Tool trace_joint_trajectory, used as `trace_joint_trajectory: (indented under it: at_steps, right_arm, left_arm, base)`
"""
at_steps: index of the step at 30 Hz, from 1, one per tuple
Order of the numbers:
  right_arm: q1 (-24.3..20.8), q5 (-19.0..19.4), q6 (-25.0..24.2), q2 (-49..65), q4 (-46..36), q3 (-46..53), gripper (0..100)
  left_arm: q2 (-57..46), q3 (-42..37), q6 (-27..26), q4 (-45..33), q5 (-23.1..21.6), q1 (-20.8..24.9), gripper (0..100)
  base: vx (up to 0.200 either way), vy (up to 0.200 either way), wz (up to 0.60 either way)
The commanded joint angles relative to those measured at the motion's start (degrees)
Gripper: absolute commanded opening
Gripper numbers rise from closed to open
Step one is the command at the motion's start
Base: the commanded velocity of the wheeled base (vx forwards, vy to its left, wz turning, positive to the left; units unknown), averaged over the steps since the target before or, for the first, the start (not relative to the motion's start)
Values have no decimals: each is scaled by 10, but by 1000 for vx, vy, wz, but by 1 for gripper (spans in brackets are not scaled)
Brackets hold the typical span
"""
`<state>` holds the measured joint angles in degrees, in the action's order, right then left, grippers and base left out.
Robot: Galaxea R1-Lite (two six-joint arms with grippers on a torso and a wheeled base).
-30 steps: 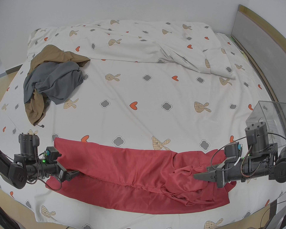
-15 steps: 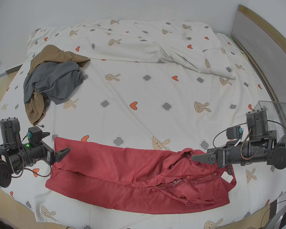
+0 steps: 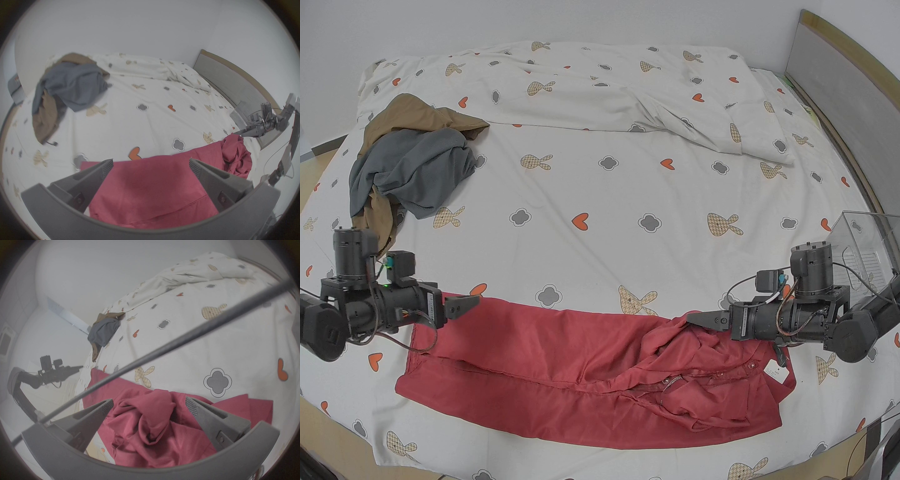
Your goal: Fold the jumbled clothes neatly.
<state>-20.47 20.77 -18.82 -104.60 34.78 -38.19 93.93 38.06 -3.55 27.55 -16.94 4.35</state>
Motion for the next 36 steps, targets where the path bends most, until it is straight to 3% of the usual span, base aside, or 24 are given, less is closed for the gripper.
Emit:
trace_joint_trajectory:
  at_steps: [1,9,10,16,20,23,29,34,36]
  right_arm:
    - [7,1,-61,-60,29,18,100]
    - [43,2,-65,-25,33,88,100]
    - [66,3,-66,-20,33,89,100]
    - [80,4,-67,-2,32,97,100]
    - [83,8,-67,6,32,104,100]
    - [84,19,-67,12,32,117,100]
    - [83,19,-68,15,33,128,100]
    - [94,21,-92,98,30,128,100]
    - [108,34,-117,169,27,129,100]
  left_arm:
    - [129,34,27,-6,-20,14,100]
    - [193,44,21,-4,-20,14,100]
    - [235,60,15,-4,-15,8,100]
    - [282,74,-41,-4,10,-42,100]
    - [278,79,-45,-4,9,-69,100]
    - [253,90,-44,-5,9,-101,100]
    - [200,81,-42,-8,6,-103,100]
    - [103,45,-28,-8,5,-74,100]
    - [39,32,4,-9,6,-51,100]
  base:
    - [0,0,0]
    - [0,0,0]
    - [0,0,0]
    - [0,0,0]
    - [0,0,0]
    - [0,0,0]
    - [0,0,0]
    - [0,0,0]
    - [0,0,0]
